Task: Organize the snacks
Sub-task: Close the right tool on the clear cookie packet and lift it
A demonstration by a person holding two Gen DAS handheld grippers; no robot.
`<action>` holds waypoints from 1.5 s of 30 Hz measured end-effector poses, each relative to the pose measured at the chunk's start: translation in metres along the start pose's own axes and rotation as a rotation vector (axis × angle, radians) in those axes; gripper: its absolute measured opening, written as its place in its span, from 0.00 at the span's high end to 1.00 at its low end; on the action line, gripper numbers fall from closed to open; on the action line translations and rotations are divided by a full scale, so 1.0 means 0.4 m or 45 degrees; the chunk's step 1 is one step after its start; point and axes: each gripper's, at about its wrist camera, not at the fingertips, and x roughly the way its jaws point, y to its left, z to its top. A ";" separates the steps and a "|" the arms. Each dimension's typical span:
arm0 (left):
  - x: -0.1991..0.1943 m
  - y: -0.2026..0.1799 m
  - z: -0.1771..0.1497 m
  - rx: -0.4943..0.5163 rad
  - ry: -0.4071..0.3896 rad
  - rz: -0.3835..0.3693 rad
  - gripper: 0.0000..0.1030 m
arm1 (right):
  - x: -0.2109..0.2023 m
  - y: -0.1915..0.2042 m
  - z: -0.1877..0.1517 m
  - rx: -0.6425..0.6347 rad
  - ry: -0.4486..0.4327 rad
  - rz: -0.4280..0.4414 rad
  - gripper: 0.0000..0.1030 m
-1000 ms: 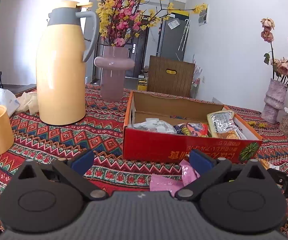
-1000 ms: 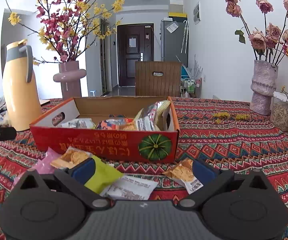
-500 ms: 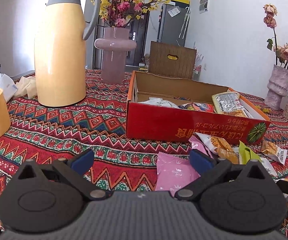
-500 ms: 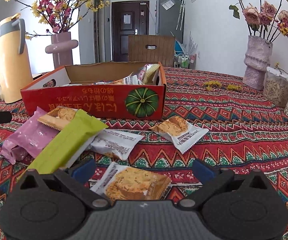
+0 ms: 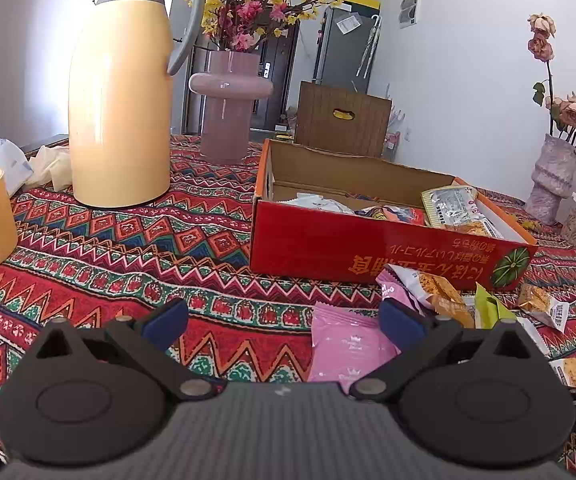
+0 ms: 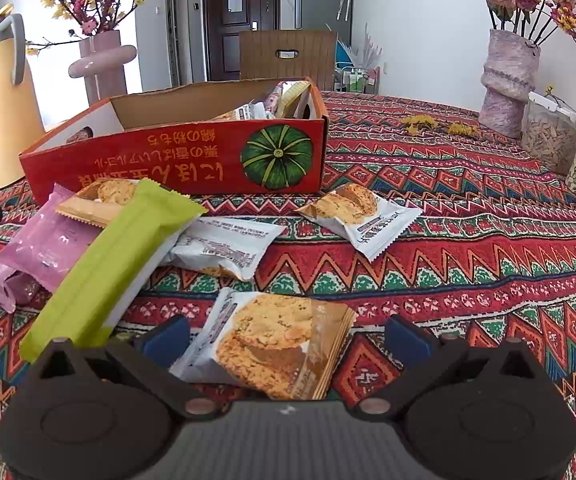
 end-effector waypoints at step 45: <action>0.008 0.008 -0.004 -0.028 0.025 -0.010 0.00 | -0.060 0.073 -0.018 -0.164 -0.086 -0.024 0.22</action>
